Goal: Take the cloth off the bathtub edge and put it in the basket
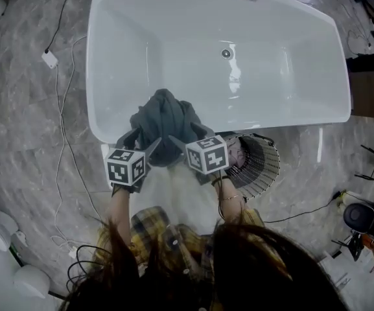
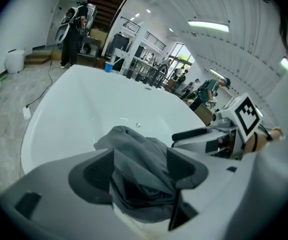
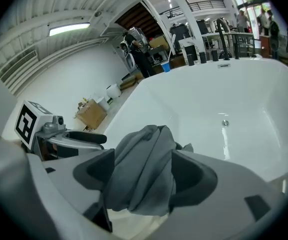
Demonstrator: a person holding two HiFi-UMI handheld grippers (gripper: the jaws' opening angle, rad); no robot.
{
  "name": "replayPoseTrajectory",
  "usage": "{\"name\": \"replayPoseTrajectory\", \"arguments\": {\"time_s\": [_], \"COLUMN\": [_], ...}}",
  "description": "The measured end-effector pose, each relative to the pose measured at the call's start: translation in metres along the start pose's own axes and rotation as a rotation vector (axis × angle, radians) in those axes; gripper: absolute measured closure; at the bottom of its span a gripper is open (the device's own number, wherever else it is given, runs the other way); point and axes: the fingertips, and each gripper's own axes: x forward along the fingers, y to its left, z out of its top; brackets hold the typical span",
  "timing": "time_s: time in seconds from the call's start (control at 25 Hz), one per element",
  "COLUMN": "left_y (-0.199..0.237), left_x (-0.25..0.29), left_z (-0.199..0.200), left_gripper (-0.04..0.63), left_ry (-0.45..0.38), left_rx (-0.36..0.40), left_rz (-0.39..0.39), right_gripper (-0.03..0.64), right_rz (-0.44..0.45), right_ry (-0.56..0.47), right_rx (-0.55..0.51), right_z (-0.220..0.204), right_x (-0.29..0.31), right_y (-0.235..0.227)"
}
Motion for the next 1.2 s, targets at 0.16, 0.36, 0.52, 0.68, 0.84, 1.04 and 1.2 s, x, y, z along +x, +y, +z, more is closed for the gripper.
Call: {"name": "replayPoseTrajectory", "arguments": {"time_s": [0.16,0.36,0.52,0.68,0.84,1.04,1.2], "left_y": [0.013,0.029,0.033,0.036,0.037,0.033,0.029], "left_x": [0.016,0.030,0.038,0.047,0.049,0.052,0.056], "left_z": [-0.019,-0.039,-0.050,-0.063,-0.065,-0.065,-0.065], "left_gripper": [0.271,0.236,0.227,0.218,0.215,0.216,0.216], "left_ry": [0.033,0.058,0.071,0.084,0.054,0.062,0.073], "left_rx": [-0.015,-0.043,-0.086,-0.164,-0.177,-0.170,-0.166], "left_rz": [0.029,0.103,0.119,0.117,0.134,0.142,0.149], "right_gripper": [0.255,0.239,0.236,0.235,0.236,0.236,0.236], "right_rz": [-0.032,-0.056,-0.075,-0.094,-0.100,-0.130,-0.141], "right_ry": [0.028,0.085,0.119,0.130,0.134,0.154,0.154], "right_rx": [-0.034,-0.047,-0.066,-0.087,-0.111,-0.127,-0.153], "right_z": [-0.014,-0.031,-0.043,-0.048,-0.048,-0.050,-0.050], "right_x": [0.020,0.036,0.045,0.052,0.055,0.055,0.054], "right_y": [-0.010,-0.022,-0.028,-0.032,-0.033,-0.035,-0.036]}}
